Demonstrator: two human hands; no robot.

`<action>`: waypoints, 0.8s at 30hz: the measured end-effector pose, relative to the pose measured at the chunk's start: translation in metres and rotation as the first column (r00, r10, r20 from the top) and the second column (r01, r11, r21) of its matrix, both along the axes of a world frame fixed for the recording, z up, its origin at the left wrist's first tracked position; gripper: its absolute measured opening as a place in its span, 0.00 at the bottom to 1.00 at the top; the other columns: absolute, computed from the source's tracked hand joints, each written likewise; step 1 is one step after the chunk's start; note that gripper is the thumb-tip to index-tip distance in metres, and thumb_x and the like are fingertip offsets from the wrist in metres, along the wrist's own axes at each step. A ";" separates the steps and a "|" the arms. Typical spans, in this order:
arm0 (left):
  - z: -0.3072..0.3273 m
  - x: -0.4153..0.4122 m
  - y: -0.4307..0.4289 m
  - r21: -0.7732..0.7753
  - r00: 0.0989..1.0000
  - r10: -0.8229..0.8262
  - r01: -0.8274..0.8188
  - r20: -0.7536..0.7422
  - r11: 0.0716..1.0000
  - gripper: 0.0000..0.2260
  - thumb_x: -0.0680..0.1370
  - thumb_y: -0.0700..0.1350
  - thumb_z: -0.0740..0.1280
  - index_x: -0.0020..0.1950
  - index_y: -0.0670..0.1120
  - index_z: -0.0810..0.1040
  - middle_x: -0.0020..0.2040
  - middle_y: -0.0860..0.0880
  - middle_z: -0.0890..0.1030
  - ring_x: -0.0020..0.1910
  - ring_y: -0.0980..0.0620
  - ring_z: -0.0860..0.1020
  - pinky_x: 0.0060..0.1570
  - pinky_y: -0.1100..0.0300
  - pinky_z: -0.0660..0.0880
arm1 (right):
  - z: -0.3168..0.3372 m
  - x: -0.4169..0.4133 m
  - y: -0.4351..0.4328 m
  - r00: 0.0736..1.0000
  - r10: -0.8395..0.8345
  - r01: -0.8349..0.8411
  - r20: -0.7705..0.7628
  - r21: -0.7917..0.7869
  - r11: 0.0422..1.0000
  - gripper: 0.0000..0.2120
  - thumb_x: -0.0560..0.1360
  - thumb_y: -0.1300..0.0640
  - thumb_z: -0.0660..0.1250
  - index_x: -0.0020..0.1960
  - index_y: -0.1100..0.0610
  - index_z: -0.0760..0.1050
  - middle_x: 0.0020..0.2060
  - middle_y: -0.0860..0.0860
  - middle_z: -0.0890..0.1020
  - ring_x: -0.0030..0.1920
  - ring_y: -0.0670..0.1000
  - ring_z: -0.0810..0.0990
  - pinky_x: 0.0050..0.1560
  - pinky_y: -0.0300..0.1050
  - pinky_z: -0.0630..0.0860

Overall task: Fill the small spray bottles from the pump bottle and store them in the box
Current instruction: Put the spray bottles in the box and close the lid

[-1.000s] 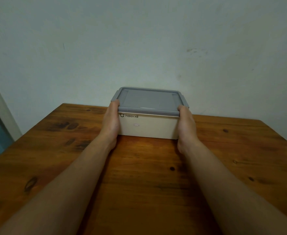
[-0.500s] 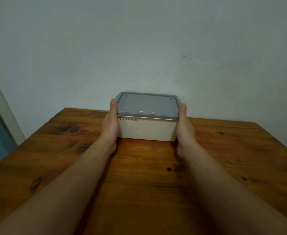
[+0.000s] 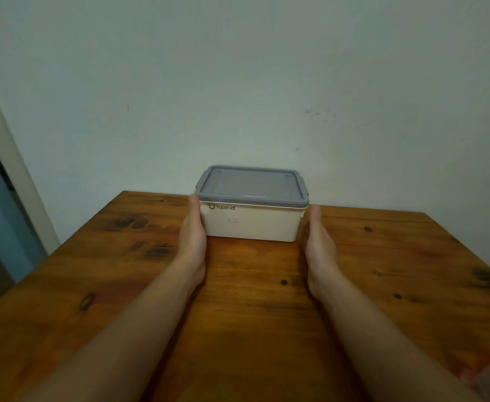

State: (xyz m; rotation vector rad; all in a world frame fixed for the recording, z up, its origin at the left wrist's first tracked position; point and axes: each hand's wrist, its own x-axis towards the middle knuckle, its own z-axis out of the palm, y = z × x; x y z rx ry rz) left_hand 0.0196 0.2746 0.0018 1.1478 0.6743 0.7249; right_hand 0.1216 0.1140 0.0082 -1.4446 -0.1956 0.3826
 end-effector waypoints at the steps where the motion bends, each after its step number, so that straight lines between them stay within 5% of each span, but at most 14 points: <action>1: -0.001 -0.003 -0.003 0.000 1.000 -0.003 0.003 -0.007 1.000 0.29 0.74 0.72 0.54 0.63 0.56 0.77 0.55 0.50 0.83 0.55 0.51 0.80 0.53 0.51 0.77 | 0.001 -0.004 -0.003 1.000 0.004 -0.004 0.000 -0.007 1.000 0.28 0.79 0.33 0.52 0.71 0.48 0.70 0.54 0.45 0.78 0.53 0.46 0.74 0.57 0.45 0.68; 8: -0.002 -0.031 -0.033 0.008 0.999 -0.029 0.029 -0.022 1.000 0.29 0.74 0.72 0.53 0.67 0.56 0.73 0.59 0.53 0.79 0.56 0.55 0.77 0.45 0.58 0.72 | 0.004 -0.034 -0.031 0.999 0.042 -0.043 -0.014 -0.043 0.998 0.31 0.79 0.34 0.51 0.75 0.49 0.64 0.70 0.50 0.73 0.67 0.52 0.71 0.64 0.48 0.65; 13: -0.003 -0.048 -0.064 0.086 0.997 -0.061 0.064 -0.040 0.994 0.27 0.77 0.69 0.52 0.70 0.56 0.69 0.60 0.57 0.76 0.52 0.60 0.73 0.51 0.59 0.67 | 0.001 -0.054 -0.052 0.997 0.075 -0.076 -0.010 -0.070 0.995 0.30 0.78 0.33 0.51 0.75 0.48 0.65 0.69 0.50 0.73 0.67 0.52 0.71 0.63 0.49 0.66; 16: 0.001 -0.058 -0.088 0.151 0.993 -0.110 0.116 -0.049 0.982 0.24 0.79 0.66 0.51 0.71 0.57 0.66 0.51 0.63 0.74 0.49 0.65 0.71 0.54 0.59 0.66 | 0.000 -0.064 -0.065 0.992 0.121 -0.118 0.025 -0.093 0.989 0.30 0.79 0.33 0.50 0.75 0.47 0.65 0.67 0.47 0.74 0.61 0.48 0.72 0.61 0.47 0.66; 21: 0.006 -0.072 -0.129 0.207 0.980 -0.182 0.194 -0.077 0.959 0.16 0.79 0.64 0.50 0.61 0.61 0.68 0.48 0.66 0.73 0.49 0.67 0.72 0.45 0.65 0.67 | -0.006 -0.079 -0.085 0.983 0.160 -0.149 0.085 -0.119 0.982 0.32 0.76 0.31 0.50 0.74 0.45 0.65 0.64 0.44 0.74 0.60 0.46 0.72 0.64 0.47 0.66; 24: 0.005 -0.075 -0.149 0.236 0.973 -0.215 0.229 -0.083 0.944 0.25 0.75 0.68 0.51 0.67 0.60 0.68 0.54 0.64 0.74 0.57 0.61 0.73 0.58 0.59 0.68 | -0.006 -0.087 -0.099 0.972 0.190 -0.168 0.134 -0.163 0.972 0.38 0.70 0.26 0.51 0.75 0.44 0.63 0.71 0.44 0.71 0.69 0.48 0.70 0.71 0.54 0.65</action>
